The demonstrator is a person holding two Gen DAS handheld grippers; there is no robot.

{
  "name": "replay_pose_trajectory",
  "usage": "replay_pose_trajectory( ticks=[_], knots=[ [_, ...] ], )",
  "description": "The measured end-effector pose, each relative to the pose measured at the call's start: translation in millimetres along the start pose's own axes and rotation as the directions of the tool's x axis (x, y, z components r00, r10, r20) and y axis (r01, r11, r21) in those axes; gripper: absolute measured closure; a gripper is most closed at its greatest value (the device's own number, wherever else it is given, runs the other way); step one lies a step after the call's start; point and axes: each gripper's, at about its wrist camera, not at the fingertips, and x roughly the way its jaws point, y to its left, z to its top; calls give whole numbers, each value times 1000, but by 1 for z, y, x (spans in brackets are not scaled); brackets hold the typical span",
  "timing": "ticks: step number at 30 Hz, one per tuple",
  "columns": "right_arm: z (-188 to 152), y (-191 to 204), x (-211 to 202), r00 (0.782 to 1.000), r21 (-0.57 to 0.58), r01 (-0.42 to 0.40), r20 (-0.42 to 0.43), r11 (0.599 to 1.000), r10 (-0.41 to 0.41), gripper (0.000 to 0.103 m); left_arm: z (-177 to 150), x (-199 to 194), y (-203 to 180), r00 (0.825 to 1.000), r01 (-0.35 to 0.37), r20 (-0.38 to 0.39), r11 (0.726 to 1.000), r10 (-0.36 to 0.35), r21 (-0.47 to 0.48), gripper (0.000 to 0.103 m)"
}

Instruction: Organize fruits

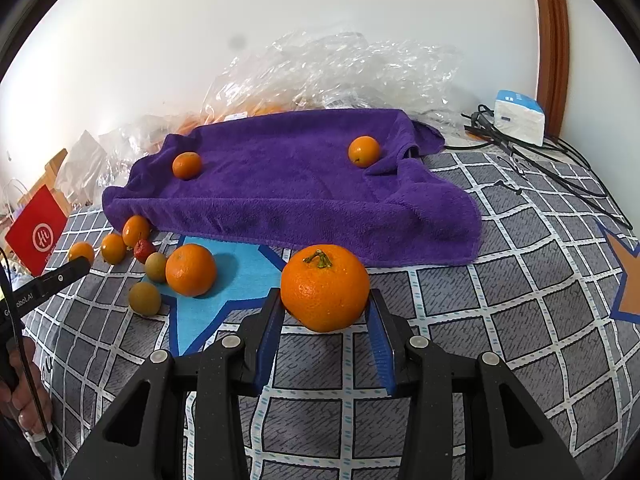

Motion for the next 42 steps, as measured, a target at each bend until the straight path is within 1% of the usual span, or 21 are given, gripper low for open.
replay_pose_trajectory(
  ticks=[8,13,17,21,28,32,36,40,42],
  knots=[
    [0,-1,-2,1000,2,0,11,1000,0,62,3,-3,9,1000,30,3,998,-29,-52,71],
    [0,-4,-4,1000,11,-12,19,1000,12,62,3,-1,11,999,49,-7,996,-50,-69,71],
    [0,-5,-5,999,20,-23,26,1000,22,62,3,-5,12,997,74,8,994,-73,-81,71],
    [-1,-3,-8,999,16,-5,35,1000,5,62,4,-8,10,997,75,19,994,-73,-79,71],
    [-2,5,-15,1000,-11,-9,27,1000,9,62,10,-15,7,998,65,8,995,-64,-73,71],
    [7,7,-19,999,-12,-30,43,999,30,62,23,-26,1,997,76,20,995,-75,-57,71],
    [23,11,-19,998,-32,-23,60,999,25,62,46,-29,-7,999,43,27,999,-42,-17,71],
    [49,9,-15,996,-35,-15,85,999,18,62,71,-26,-13,999,21,40,1000,-21,7,71],
    [63,8,-13,995,-41,3,104,999,1,62,82,-24,-17,998,12,55,1000,-13,21,71]
  ],
)
